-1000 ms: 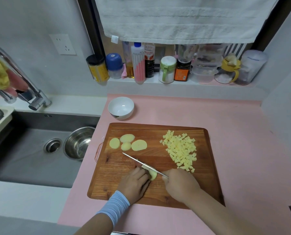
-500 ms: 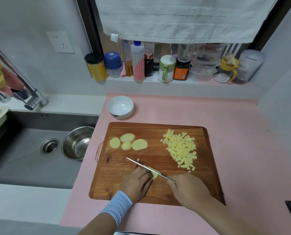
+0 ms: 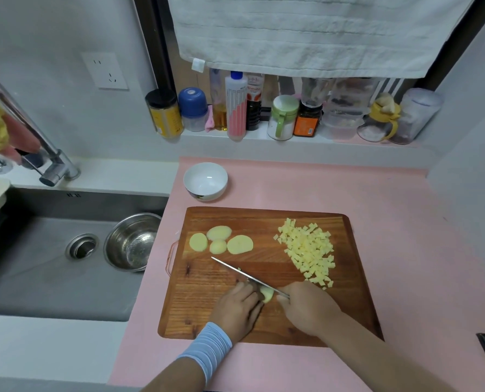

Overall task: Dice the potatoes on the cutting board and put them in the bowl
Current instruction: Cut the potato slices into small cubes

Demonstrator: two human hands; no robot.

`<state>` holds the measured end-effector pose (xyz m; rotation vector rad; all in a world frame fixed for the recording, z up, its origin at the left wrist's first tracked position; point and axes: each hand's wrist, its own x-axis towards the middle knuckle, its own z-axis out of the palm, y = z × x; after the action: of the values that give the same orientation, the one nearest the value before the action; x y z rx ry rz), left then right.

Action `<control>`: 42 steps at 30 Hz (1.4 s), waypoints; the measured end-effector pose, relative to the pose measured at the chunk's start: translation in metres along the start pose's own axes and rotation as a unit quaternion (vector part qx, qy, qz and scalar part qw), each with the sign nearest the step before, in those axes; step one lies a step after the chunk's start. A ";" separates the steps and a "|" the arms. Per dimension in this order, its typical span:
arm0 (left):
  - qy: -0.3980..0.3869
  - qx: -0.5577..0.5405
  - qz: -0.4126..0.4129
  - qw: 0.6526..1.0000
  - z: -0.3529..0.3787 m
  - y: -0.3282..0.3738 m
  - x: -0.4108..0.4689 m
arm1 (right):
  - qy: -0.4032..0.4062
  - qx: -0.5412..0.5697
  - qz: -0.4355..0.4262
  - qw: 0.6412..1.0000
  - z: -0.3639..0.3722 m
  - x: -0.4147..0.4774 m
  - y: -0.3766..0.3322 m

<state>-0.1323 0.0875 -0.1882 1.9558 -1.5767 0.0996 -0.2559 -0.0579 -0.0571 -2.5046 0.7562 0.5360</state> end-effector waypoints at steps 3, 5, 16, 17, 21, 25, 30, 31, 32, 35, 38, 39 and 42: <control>0.007 -0.002 0.010 1.000 -0.001 0.000 0.002 | 0.003 -0.001 0.010 1.000 -0.001 -0.003 -0.003; 0.012 0.000 0.020 1.000 -0.002 0.001 0.002 | 0.002 0.002 0.014 1.000 -0.001 -0.005 -0.006; 0.028 -0.007 0.008 1.000 -0.006 0.003 -0.003 | 0.024 0.001 0.003 1.000 0.001 -0.023 -0.010; 0.031 -0.009 0.011 0.999 -0.006 0.003 -0.003 | 0.026 -0.001 0.004 1.000 0.001 -0.026 -0.009; 0.037 -0.017 0.009 0.999 -0.007 0.005 -0.003 | 0.023 0.000 0.011 1.000 0.006 -0.034 0.007; 0.042 -0.017 0.001 0.999 -0.006 0.008 -0.003 | 0.012 0.006 0.013 1.000 0.006 -0.036 0.023; 0.041 -0.026 -0.010 0.999 -0.001 0.007 -0.003 | -0.001 0.037 0.024 0.999 0.006 -0.026 0.023; 0.040 -0.025 -0.008 0.999 0.000 0.007 -0.003 | -0.001 0.041 0.022 0.999 0.006 -0.023 0.020; 0.039 -0.025 -0.005 0.999 0.001 0.007 -0.002 | 0.002 0.039 0.019 0.999 0.006 -0.019 0.016; 0.047 -0.020 -0.001 0.999 0.004 0.008 -0.003 | 0.008 0.023 0.008 1.000 0.009 -0.005 0.001; 0.057 0.014 -0.012 0.998 0.006 0.009 -0.007 | -0.007 0.034 0.011 0.999 0.008 0.006 -0.002; 0.057 0.027 -0.014 0.998 0.007 0.010 -0.008 | -0.012 0.036 0.014 0.999 0.006 0.008 -0.001; 0.045 0.049 -0.023 0.998 0.011 0.010 -0.010 | -0.011 0.028 0.018 0.999 0.005 0.012 0.003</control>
<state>-0.1473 0.0899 -0.1969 2.0334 -1.4935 0.2466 -0.2492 -0.0623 -0.0682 -2.4341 0.7977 0.5471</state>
